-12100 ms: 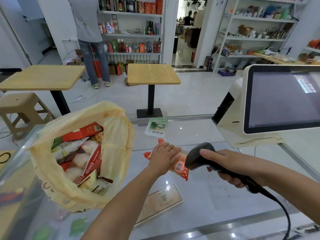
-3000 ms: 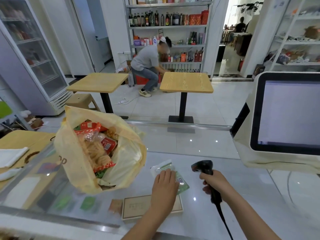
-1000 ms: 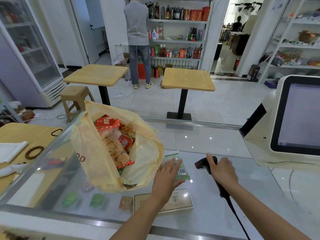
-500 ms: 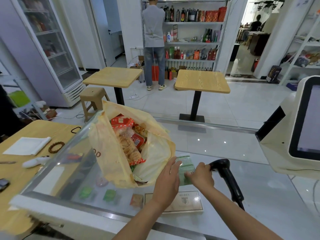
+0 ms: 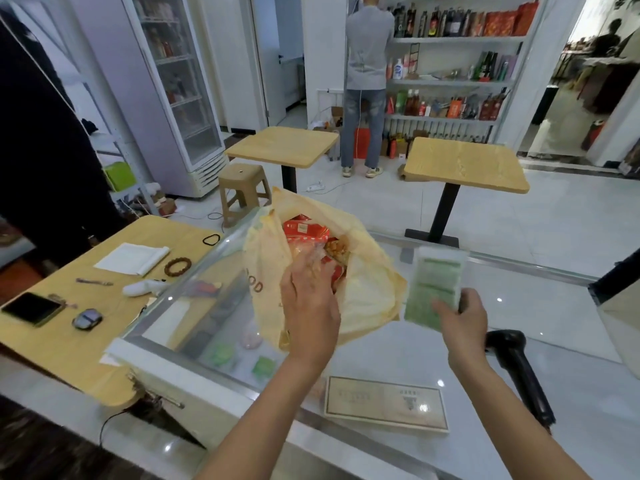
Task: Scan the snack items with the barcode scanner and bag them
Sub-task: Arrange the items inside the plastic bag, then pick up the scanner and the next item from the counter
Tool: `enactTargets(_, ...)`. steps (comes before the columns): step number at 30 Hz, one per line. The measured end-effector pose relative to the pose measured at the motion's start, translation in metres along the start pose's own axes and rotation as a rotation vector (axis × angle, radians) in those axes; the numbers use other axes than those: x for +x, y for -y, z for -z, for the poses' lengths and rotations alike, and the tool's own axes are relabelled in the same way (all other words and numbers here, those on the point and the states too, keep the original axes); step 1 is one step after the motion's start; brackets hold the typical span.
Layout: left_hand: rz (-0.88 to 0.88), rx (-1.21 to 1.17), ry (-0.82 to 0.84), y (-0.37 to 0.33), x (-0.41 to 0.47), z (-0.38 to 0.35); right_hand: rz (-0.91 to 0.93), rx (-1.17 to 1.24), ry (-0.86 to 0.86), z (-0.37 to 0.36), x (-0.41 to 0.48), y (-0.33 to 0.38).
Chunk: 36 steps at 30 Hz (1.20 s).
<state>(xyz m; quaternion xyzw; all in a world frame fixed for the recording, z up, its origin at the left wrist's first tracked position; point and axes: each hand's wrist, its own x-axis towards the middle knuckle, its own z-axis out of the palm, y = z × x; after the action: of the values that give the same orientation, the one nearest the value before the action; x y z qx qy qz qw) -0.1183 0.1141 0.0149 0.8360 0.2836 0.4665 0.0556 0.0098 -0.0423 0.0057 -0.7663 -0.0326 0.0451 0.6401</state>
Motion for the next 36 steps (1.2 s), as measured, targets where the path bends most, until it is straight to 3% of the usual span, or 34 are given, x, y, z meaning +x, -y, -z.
enactTargets(2,0.140,0.022,0.023,0.008,0.012,0.010,0.140,0.197,0.020,-0.009,-0.020,0.031)
enactTargets(6,0.343,0.070,0.222,0.041,0.038,0.027,0.268,0.350,0.290,-0.051,-0.045,0.073)
enactTargets(11,0.377,-0.036,0.439,0.083,0.061,0.040,0.274,0.182,0.463,-0.103,-0.054,0.074)
enactTargets(15,0.384,-0.241,0.412,0.103,0.070,0.057,0.302,0.016,0.547,-0.131,-0.060,0.066)
enactTargets(21,0.395,-0.418,0.436,0.122,0.090,0.070,0.544,-0.616,0.575,-0.169,-0.067,0.069)
enactTargets(23,0.404,-0.461,0.435,0.127,0.093,0.070,0.546,-0.624,0.592,-0.168,-0.067,0.064)
enactTargets(25,0.424,-0.484,0.439,0.132,0.095,0.068,0.522,-0.460,0.466,-0.159,-0.070,0.058)
enactTargets(27,0.443,-0.494,0.452,0.134,0.095,0.065,0.480,-0.270,0.153,-0.144,-0.072,0.050)
enactTargets(30,0.449,-0.527,0.461,0.138,0.095,0.063,0.226,-0.331,-0.285,-0.117,-0.060,0.036)
enactTargets(32,0.452,-0.554,0.459,0.138,0.097,0.062,-0.070,-0.335,-0.246,-0.101,-0.046,0.029)
enactTargets(34,0.476,-0.564,0.449,0.139,0.102,0.060,-0.307,-0.176,-0.093,-0.092,-0.037,0.026)
enactTargets(36,0.468,-0.535,0.429,0.142,0.108,0.057,-0.394,-0.135,0.044,-0.085,-0.036,0.031)
